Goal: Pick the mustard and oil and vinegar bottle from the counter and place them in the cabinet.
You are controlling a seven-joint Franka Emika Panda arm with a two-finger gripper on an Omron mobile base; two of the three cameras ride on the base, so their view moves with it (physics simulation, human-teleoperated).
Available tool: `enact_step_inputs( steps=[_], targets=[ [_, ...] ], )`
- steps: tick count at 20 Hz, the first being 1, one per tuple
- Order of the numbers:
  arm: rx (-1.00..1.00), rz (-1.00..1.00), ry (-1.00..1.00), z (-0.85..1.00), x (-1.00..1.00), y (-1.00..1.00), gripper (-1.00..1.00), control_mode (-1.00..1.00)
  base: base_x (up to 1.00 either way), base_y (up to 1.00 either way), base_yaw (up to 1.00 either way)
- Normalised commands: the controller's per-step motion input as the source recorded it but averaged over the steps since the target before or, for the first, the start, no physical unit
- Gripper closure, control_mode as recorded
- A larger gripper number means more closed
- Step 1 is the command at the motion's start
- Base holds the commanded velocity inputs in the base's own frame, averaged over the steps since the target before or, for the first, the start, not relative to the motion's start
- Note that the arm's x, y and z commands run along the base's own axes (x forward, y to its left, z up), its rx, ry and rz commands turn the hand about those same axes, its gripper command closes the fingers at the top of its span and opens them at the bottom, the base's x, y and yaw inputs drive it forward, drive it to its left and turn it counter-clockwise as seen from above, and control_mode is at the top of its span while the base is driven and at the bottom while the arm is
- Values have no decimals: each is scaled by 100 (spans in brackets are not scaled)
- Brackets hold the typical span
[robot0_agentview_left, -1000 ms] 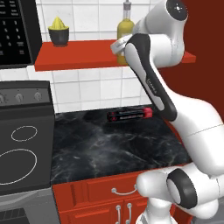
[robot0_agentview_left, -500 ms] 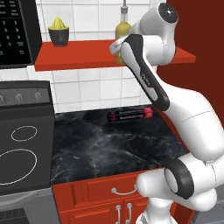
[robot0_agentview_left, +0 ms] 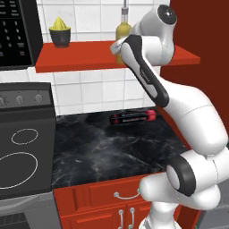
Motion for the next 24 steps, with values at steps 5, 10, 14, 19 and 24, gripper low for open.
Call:
enact_step_inputs(
  steps=[5,10,14,19,24],
  targets=[
    [0,0,0,7,12,0,100,-100,0,0,0],
    [0,0,0,0,25,4,100,-100,0,0,0],
    [0,0,0,-13,31,14,100,-100,0,0,0],
    [0,0,0,-9,22,21,100,-100,0,0,0],
    [0,0,0,-13,16,20,100,-100,0,0,0]
  ],
)
